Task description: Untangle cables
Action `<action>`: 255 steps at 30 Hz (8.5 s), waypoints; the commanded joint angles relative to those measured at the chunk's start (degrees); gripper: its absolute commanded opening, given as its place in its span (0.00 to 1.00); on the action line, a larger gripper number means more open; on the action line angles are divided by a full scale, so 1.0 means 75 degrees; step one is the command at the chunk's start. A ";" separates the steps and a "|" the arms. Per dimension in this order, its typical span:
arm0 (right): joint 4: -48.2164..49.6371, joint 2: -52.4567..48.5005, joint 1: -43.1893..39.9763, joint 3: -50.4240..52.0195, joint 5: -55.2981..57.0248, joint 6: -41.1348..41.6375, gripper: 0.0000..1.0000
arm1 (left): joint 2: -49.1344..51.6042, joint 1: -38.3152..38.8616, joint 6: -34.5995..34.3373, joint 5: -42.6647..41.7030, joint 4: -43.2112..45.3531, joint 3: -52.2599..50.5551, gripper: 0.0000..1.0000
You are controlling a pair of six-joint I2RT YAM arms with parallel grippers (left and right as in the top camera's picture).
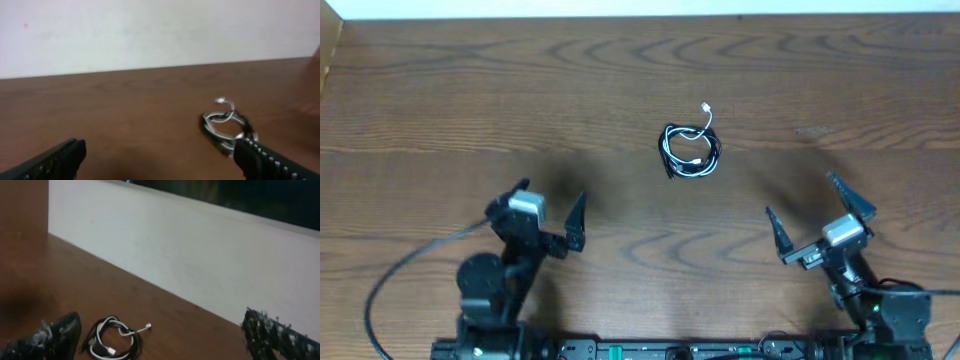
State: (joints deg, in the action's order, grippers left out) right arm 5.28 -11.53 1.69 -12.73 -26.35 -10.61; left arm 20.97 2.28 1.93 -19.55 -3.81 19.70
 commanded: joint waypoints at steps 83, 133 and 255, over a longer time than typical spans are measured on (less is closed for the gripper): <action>-0.6656 -0.7857 0.0032 -0.7213 -0.1504 -0.0216 0.64 | 1.3886 0.2999 -0.3844 0.1294 -0.3503 0.8988 0.54; -0.5435 -1.0121 0.0545 -0.7204 -0.1498 0.2667 0.47 | 1.1459 0.3634 -0.2460 -0.2317 -0.4025 0.8690 0.07; -0.5552 -1.1322 0.0903 -0.7198 0.0096 0.3637 0.57 | 1.3254 0.3727 -0.4019 0.1166 -0.3124 0.8437 0.22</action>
State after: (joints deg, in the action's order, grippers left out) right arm -36.21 -96.49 8.19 -66.06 -25.87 17.39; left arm 119.98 30.13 -27.42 -12.45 -27.11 83.31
